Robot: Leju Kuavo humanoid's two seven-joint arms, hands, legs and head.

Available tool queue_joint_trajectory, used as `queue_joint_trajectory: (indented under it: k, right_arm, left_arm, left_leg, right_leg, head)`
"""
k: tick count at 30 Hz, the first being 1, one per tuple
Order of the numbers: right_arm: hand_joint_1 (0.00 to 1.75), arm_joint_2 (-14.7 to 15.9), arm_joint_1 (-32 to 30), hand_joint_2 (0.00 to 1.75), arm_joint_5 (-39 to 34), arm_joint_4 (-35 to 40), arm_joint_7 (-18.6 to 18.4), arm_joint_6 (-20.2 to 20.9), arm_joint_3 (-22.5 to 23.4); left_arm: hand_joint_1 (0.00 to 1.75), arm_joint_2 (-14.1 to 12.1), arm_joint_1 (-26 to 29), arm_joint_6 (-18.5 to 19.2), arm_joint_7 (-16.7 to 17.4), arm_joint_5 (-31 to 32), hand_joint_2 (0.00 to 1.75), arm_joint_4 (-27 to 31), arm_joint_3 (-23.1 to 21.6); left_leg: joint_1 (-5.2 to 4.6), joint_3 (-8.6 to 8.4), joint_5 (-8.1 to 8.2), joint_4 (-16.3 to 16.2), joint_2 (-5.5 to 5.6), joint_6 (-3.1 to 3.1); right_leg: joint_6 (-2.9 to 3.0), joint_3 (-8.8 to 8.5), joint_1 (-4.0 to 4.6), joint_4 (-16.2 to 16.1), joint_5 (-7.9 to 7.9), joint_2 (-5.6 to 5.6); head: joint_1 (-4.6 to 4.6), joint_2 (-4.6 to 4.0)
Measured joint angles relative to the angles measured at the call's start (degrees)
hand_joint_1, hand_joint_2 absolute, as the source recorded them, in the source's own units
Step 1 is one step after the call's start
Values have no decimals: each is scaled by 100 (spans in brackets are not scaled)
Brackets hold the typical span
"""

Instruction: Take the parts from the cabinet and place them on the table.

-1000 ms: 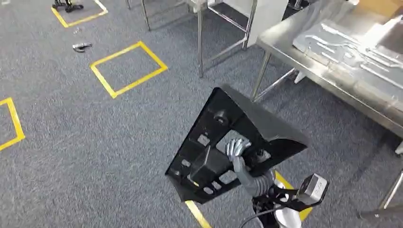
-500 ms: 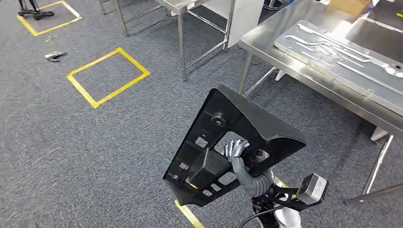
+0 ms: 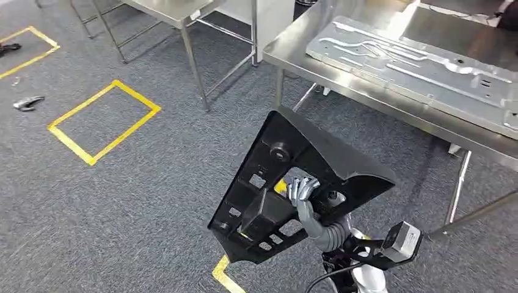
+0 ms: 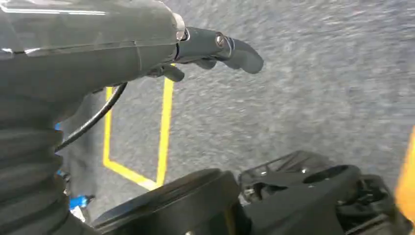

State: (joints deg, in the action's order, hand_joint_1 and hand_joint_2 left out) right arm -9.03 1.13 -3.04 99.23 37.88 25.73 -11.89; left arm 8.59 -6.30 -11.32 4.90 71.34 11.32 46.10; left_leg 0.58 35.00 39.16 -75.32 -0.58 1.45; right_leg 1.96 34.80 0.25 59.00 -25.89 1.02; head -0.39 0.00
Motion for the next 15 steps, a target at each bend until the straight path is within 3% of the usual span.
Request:
queue_joint_trajectory:
  k: [1, 2, 3, 4, 5, 6, 8, 9, 10, 11, 12, 14, 15]
  right_arm:
    - [166, 0, -4, 175, 26, 24, 2, 4, 0]
    - [166, 0, -3, 175, 46, 59, 11, 15, -2]
    - [166, 0, -2, 175, 48, 102, 24, 22, -7]
    - [166, -2, 2, 175, 54, 140, 37, 26, -15]
    - [166, -2, 4, 175, 79, 160, 48, 28, -26]
    - [166, -2, 16, 175, 114, 186, 55, 33, -44]
    - [166, -2, 13, 175, 149, 277, 61, 33, -57]
    - [166, -2, 26, 175, 157, 312, 65, 22, -57]
    - [166, -2, 31, 175, 175, 363, 72, -2, -57]
    - [166, -2, 66, 175, 186, 402, 90, -18, -61]
    - [166, -2, 109, 175, 199, 418, 103, -26, -68]
    - [166, -2, 111, 175, 210, 428, 109, -35, -83]
    - [166, 0, 108, 175, 225, 426, 109, -35, -83]
  left_arm:
    - [0, 0, -14, 0, 0, 2, 175, 0, 7]
    - [0, 0, -7, 0, 2, 11, 175, 0, 9]
    - [0, 0, 6, 0, 4, 24, 175, 0, 11]
    - [0, 0, 27, 0, 9, 37, 175, 0, 11]
    - [0, 0, 42, 0, 4, 35, 175, 0, 20]
    - [0, 2, 40, 0, 0, 39, 175, 0, 31]
    - [0, 7, 23, -2, -11, 59, 175, 0, 31]
    - [0, 13, 19, -2, -24, 68, 175, 0, 31]
    - [0, 33, 24, -2, -33, 72, 175, 0, 31]
    - [0, 22, 39, -2, -35, 85, 175, 0, 31]
    - [0, 26, 58, -2, -46, 90, 175, 0, 31]
    - [0, 22, 67, -2, -48, 94, 175, 0, 31]
    - [0, 22, 73, -2, -50, 101, 175, 0, 31]
  left_leg:
    - [-1, 13, -206, 99, 2, -17]
    - [-1, -70, -486, 401, 9, -41]
    - [-1, -208, -834, 873, 54, -68]
    - [0, -320, -1113, 1324, 175, -92]
    - [-8, -341, -1060, 1420, 416, -116]
    - [7, -406, -1038, 1609, 422, -125]
    - [-33, -428, -990, 1656, 360, -172]
    - [-1, -443, -1015, 1708, 319, -207]
    - [51, -483, -1047, 1764, 238, -241]
    - [48, -515, -1054, 1799, 199, -261]
    - [44, -528, -1052, 1805, 121, -283]
    - [42, -546, -1031, 1805, -11, -293]
    - [44, -554, -1014, 1803, -75, -288]
  right_leg:
    - [0, -39, 8, 1, -16, 87]
    - [-7, -71, 12, 6, -31, 165]
    - [-20, -99, 12, 10, -45, 248]
    - [-32, -111, 8, 16, -53, 318]
    - [-58, -89, 19, 26, -51, 370]
    - [-89, -38, 2, 57, -39, 438]
    - [-167, 27, -38, 20, 9, 511]
    - [-200, 29, -14, 11, 18, 555]
    - [-219, 29, -6, 45, -26, 462]
    - [-266, 82, 23, 192, -120, 214]
    - [-298, 273, 0, 561, -323, 70]
    - [-342, 722, -53, 1407, -650, -23]
    - [-362, 876, -84, 1661, -672, -38]
  head:
    - [2, 0]
    - [2, 0]
    - [2, 0]
    - [2, 0]
    - [7, 0]
    - [0, 0]
    - [6, 0]
    - [7, 0]
    - [2, 0]
    - [51, 0]
    - [68, 0]
    - [70, 0]
    - [72, 0]
